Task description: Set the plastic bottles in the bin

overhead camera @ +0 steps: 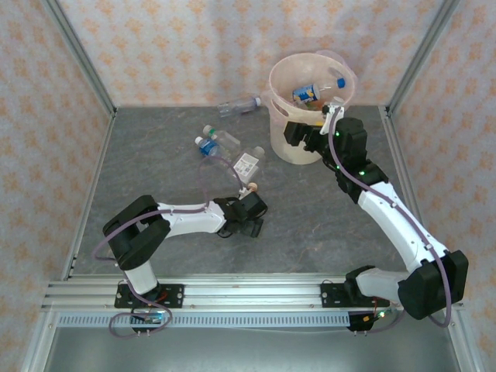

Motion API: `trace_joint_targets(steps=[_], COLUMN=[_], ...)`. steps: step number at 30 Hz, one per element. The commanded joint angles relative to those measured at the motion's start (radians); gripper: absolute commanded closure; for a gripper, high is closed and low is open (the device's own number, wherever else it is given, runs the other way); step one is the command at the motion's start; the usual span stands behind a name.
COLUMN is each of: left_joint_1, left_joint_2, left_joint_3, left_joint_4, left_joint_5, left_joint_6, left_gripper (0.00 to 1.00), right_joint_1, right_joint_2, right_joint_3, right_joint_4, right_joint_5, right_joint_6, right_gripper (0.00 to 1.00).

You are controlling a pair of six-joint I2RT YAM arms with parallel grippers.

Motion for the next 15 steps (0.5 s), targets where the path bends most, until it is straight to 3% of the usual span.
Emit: trace_joint_targets(steps=[1, 8, 15], left_joint_1=[-0.005, -0.015, -0.010], left_joint_2=[-0.005, -0.099, -0.310], left_joint_3=[0.012, -0.015, -0.052], left_joint_4=[0.019, 0.079, 0.215], left_joint_5=[-0.037, -0.020, -0.006], left_joint_6=[0.007, 0.067, 0.175], left_gripper=[0.21, 0.47, 0.50], right_joint_1=[0.007, 0.010, 0.010], right_joint_2=[-0.016, -0.021, -0.022], right_joint_3=[0.001, -0.020, -0.004], right_joint_4=[0.053, 0.105, 0.108], right_joint_5=[0.018, 0.085, 0.073], right_joint_6=[0.013, 0.063, 0.141], right_gripper=[0.01, 0.01, 0.01])
